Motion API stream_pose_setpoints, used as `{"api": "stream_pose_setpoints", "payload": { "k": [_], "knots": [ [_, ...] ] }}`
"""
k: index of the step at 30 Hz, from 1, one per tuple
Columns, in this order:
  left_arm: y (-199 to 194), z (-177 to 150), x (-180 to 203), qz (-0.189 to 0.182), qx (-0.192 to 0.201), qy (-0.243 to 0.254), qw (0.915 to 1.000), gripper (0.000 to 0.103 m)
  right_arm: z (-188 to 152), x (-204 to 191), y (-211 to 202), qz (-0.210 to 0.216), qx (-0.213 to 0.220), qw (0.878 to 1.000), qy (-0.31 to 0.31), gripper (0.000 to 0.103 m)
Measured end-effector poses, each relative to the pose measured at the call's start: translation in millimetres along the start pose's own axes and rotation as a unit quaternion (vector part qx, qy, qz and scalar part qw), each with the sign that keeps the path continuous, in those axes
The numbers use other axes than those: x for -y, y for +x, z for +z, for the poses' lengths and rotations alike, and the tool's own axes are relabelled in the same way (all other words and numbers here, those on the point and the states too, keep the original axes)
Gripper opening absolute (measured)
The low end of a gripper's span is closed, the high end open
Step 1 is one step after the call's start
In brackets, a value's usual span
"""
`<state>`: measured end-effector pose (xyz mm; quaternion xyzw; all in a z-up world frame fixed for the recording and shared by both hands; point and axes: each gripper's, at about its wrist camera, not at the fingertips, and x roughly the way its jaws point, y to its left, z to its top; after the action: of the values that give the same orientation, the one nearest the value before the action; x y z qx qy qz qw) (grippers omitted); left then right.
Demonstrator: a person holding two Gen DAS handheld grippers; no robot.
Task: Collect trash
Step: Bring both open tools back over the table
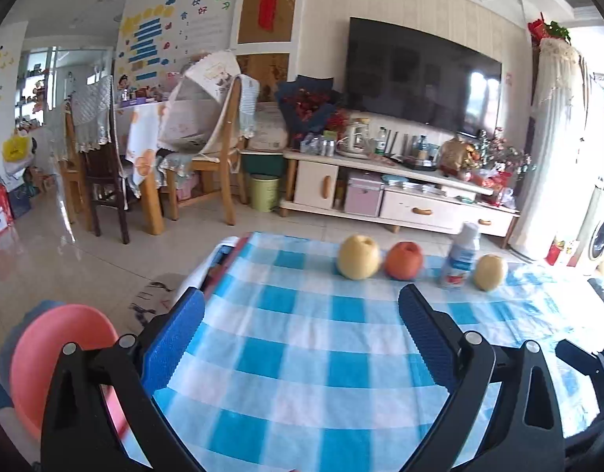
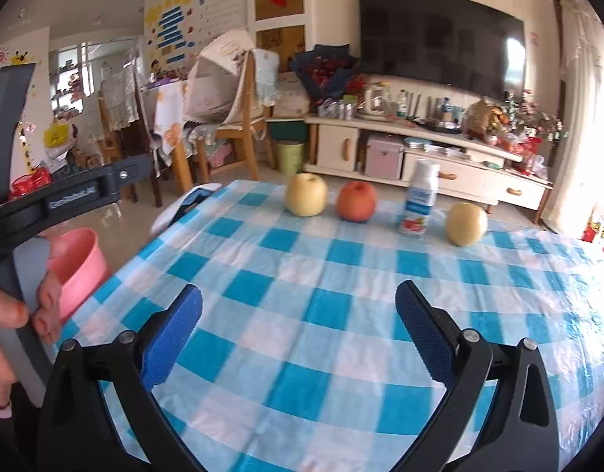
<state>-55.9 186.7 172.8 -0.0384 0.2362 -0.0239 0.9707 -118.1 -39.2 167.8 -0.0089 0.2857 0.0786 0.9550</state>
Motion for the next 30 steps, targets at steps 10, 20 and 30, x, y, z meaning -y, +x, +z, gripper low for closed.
{"api": "stream_pose_setpoints", "payload": {
  "k": [10,20,30],
  "knots": [
    [-25,-21,55,0.001,-0.004,0.031,0.9995,0.098,-10,51,-22,-0.031,0.021,0.999,0.019,0.099],
    [-47,-28,95,-0.009,-0.002,0.043,0.9990,0.098,-9,84,-48,-0.074,0.064,0.995,0.019,0.099],
    [-73,-28,119,0.001,0.016,0.034,0.9993,0.098,-7,108,-73,-0.098,0.098,0.990,0.031,0.099]
  ]
}}
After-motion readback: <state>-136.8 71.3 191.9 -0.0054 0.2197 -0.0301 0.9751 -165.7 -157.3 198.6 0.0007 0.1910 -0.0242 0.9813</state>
